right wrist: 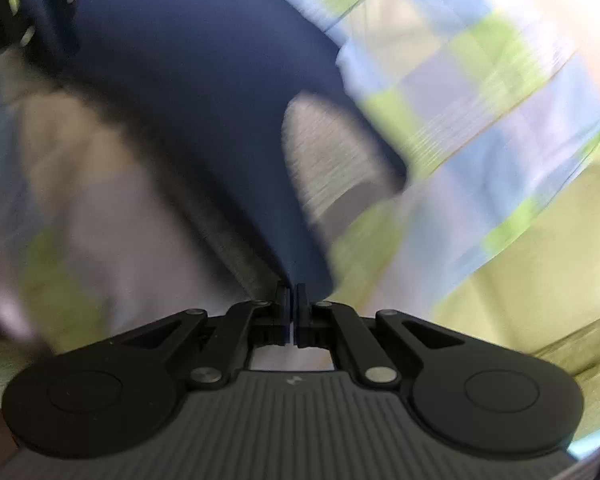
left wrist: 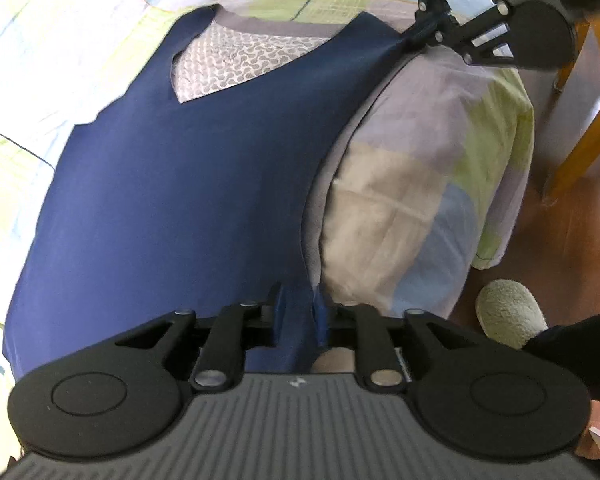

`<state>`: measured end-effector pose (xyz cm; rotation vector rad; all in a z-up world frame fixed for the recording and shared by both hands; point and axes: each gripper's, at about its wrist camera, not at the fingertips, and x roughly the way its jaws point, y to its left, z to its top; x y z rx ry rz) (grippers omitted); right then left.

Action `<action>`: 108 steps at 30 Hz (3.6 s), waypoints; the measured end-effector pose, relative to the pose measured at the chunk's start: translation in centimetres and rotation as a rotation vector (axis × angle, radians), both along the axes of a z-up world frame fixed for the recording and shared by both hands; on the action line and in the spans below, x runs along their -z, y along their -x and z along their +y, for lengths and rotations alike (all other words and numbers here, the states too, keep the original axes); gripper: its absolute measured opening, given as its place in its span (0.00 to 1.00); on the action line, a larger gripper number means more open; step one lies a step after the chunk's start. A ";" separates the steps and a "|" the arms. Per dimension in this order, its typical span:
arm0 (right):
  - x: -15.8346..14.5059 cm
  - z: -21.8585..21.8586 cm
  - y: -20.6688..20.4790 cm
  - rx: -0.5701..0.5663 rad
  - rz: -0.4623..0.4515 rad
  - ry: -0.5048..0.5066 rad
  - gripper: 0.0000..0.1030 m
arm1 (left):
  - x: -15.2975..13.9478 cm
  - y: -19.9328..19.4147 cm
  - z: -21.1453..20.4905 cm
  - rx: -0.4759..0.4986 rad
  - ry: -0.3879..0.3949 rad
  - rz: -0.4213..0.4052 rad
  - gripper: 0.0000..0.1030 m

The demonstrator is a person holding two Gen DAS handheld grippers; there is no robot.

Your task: Fold clothes

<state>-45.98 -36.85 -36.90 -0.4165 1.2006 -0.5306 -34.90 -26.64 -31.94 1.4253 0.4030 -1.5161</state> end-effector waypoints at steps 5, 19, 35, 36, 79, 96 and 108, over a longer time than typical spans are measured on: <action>-0.2 0.8 -1.2 -0.042 -0.001 0.111 0.32 | 0.5 0.3 -0.4 -0.006 0.009 -0.058 0.41; -0.2 0.2 -1.1 -0.044 -0.062 0.064 0.00 | 2.0 1.3 0.3 -0.010 0.048 -0.156 0.00; -0.8 1.9 2.5 -0.105 -0.044 0.074 0.00 | 2.1 1.6 2.9 0.192 -0.039 0.035 0.00; 0.1 2.0 2.2 -0.118 -0.019 0.063 0.00 | 2.9 1.6 2.9 0.193 -0.043 0.018 0.00; 0.0 -21.0 -9.3 -0.166 -0.124 0.159 0.30 | 0.7 -2.4 -23.2 -0.035 0.236 0.103 0.31; -1.8 -24.1 -6.5 -0.025 -0.180 0.069 0.00 | -0.4 0.0 -23.4 0.076 0.193 0.267 0.00; -1.4 -24.4 -8.2 0.328 -0.419 -0.140 0.17 | 0.5 -3.8 -18.1 0.063 0.260 0.032 0.01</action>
